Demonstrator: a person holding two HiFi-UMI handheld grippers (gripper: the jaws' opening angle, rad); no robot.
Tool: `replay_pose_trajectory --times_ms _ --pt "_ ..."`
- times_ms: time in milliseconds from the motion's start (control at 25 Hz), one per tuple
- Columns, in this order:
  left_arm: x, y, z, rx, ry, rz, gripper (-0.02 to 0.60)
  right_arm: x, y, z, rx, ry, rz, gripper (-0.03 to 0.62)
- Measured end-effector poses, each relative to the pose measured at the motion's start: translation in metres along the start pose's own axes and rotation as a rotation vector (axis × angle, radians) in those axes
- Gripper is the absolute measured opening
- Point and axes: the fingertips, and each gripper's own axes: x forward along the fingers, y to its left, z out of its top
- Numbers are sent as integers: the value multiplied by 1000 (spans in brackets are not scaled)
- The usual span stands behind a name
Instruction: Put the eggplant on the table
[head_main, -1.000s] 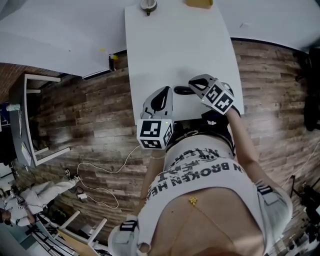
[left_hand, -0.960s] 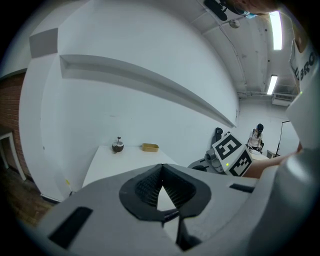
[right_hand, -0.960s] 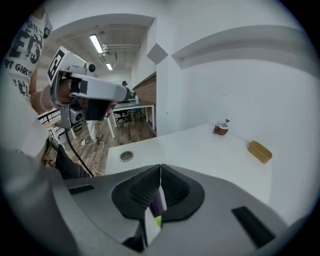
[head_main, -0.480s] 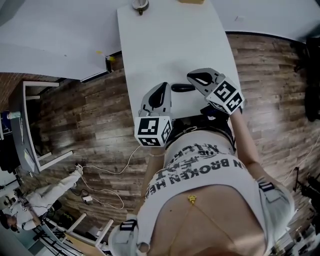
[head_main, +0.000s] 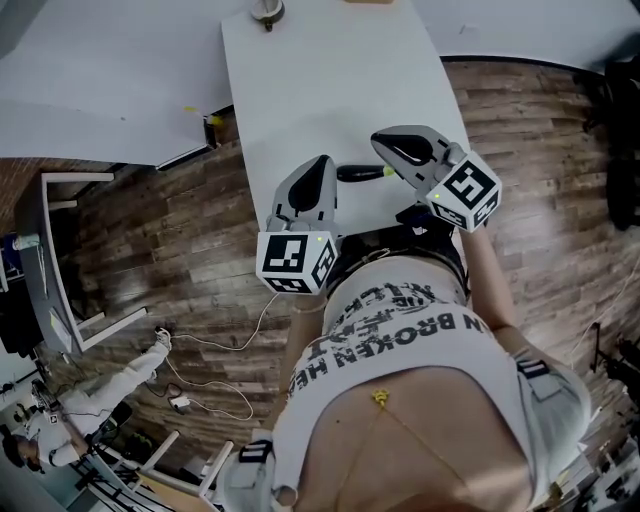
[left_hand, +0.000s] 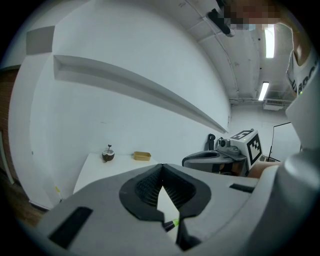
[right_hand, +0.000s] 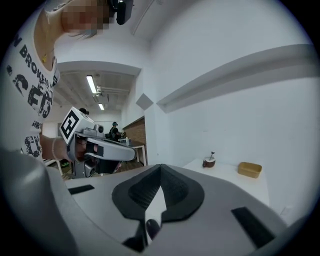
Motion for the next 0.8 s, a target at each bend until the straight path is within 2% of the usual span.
replay_pose_trajectory --times_ms 360,800 --pt "-4 -5 36 31 -68 -13 5 -4 5 34 -68 -55 -20 8" --pt "-2 -11 43 35 -88 -23 5 -8 9 49 -93 -82 -26 8"
